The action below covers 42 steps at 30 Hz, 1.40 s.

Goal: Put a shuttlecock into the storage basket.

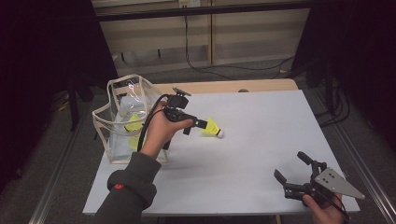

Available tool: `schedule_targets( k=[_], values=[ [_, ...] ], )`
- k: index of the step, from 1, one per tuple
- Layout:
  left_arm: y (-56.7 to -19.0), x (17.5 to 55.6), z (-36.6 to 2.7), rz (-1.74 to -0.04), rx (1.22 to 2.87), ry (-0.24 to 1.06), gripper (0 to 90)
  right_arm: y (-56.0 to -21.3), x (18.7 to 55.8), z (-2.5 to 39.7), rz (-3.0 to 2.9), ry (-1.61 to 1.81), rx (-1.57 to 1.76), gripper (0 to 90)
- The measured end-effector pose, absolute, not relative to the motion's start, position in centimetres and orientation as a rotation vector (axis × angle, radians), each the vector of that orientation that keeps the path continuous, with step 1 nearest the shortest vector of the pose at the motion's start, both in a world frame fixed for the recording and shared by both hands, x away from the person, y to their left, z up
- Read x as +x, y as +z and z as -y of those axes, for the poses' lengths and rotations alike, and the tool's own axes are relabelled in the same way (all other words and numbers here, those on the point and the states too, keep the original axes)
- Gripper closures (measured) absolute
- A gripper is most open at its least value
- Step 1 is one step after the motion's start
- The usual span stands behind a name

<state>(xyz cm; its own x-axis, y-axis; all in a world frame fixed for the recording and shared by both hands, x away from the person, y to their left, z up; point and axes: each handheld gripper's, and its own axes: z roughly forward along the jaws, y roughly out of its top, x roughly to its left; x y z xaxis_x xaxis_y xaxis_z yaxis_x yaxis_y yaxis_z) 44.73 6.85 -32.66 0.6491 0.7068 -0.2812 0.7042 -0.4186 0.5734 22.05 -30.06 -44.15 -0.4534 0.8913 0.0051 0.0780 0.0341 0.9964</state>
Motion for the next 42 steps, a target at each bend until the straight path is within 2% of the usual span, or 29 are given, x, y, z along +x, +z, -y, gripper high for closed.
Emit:
schedule_targets(
  k=[14,42],
  values=[
    [-34.5,45.3,-6.3,-1.123,2.17,0.03,5.9,-44.2,22.1,30.1,-1.623,1.496,1.0,1.3],
    [-37.5,45.8,-4.6,-1.106,2.191,0.061,9.2,-44.1,22.0,30.1,-1.617,1.497,1.001,1.3]
  ],
)
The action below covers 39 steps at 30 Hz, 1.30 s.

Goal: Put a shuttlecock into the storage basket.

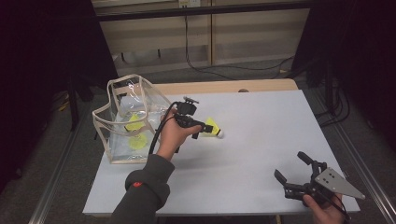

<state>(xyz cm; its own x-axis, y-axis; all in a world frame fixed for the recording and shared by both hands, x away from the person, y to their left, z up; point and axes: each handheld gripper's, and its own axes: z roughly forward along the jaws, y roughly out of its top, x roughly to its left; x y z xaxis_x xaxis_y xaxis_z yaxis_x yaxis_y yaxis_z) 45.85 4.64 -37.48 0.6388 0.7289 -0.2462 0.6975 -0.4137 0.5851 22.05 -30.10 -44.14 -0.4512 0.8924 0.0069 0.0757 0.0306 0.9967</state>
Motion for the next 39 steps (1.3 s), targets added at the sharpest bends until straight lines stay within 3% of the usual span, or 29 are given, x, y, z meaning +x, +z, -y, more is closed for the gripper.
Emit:
schedule_targets(
  k=[17,39],
  values=[
    [-38.9,46.6,-3.9,-1.106,2.183,0.084,14.0,-44.1,22.0,30.1,-1.617,1.497,1.004,1.3],
    [-41.0,47.7,-2.9,-1.093,2.188,0.084,28.2,-44.1,21.9,30.2,-1.612,1.499,1.003,1.3]
  ],
)
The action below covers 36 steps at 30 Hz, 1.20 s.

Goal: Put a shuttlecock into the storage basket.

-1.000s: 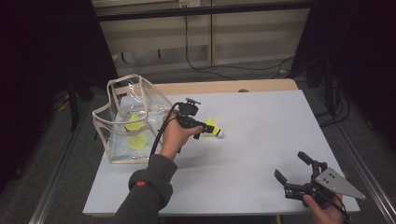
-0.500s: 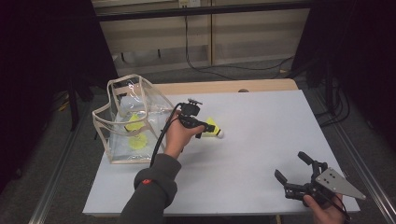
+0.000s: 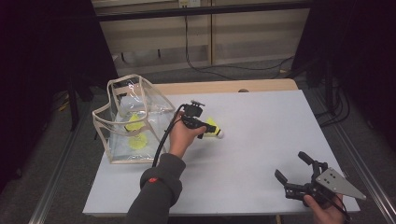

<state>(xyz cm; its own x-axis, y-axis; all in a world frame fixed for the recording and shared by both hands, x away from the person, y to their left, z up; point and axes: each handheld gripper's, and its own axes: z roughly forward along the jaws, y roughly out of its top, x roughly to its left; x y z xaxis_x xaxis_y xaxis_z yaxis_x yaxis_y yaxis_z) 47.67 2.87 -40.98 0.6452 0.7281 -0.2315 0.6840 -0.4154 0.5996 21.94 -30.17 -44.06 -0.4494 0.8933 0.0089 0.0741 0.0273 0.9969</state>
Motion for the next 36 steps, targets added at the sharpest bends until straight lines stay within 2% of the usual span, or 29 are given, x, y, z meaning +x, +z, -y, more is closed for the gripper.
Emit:
schedule_targets(
  k=[10,15,18,24,29,36],
  values=[
    [-41.8,48.2,-2.6,-1.093,2.17,0.074,35.8,-44.1,21.9,30.2,-1.613,1.497,1.005,1.3],
    [-42.1,48.2,-2.3,-1.066,2.168,0.054,43.7,-44.1,21.9,30.3,-1.615,1.498,1.007,1.3],
    [-42.3,48.1,-2.1,-1.061,2.179,0.03,50.6,-44.1,21.9,30.2,-1.614,1.497,1.007,1.3],
    [-42.4,48.0,-2.0,-1.08,2.176,-0.091,71.1,-44.1,21.9,30.2,-1.615,1.497,1.008,1.2],
    [-41.7,47.6,-2.0,-1.048,2.179,-0.096,86.0,-44.1,21.9,30.2,-1.614,1.499,1.01,1.3],
    [-40.7,47.3,-2.5,-1.067,2.168,-0.126,87.1,-44.1,21.9,30.3,-1.611,1.5,1.008,1.3]
  ],
)
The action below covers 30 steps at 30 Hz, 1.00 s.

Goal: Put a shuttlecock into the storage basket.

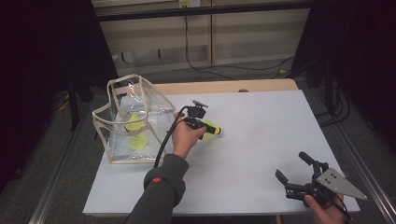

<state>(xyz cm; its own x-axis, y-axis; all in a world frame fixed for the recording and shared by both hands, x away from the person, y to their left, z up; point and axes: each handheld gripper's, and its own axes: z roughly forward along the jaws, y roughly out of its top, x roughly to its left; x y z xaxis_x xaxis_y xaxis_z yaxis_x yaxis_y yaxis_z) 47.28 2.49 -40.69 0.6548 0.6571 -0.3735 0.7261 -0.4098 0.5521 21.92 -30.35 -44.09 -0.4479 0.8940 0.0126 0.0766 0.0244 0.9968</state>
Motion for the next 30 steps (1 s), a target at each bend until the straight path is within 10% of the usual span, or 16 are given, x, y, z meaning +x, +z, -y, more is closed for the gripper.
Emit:
schedule_targets(
  k=[30],
  values=[
    [-34.7,46.2,-4.8,-1.096,2.155,-0.128,87.2,-44.0,21.9,30.3,-1.611,1.496,1.003,1.3]
  ],
)
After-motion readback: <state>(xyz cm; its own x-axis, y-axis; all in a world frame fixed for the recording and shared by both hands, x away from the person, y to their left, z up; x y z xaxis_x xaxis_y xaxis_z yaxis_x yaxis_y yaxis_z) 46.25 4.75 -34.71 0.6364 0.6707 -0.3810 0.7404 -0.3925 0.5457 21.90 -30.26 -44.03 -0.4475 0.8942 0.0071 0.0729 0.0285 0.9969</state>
